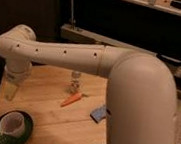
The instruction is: Move the arm in a circular motion
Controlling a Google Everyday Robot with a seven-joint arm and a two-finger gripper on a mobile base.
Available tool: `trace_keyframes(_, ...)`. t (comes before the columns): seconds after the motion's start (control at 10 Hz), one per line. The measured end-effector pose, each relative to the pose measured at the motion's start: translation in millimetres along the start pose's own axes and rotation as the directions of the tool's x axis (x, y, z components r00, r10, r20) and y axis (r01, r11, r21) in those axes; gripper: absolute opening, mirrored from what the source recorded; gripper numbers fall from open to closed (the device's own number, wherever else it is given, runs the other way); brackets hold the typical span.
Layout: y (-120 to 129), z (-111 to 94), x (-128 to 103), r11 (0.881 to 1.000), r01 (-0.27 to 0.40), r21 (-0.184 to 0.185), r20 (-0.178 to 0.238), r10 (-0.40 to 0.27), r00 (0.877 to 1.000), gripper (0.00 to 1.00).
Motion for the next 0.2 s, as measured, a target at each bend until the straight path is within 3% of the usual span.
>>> trace_keyframes(0.2, -2.3, 0.4, -3.4, 1.000, 0.003, 0.000, -0.001, -0.003, 1.000, 0.80)
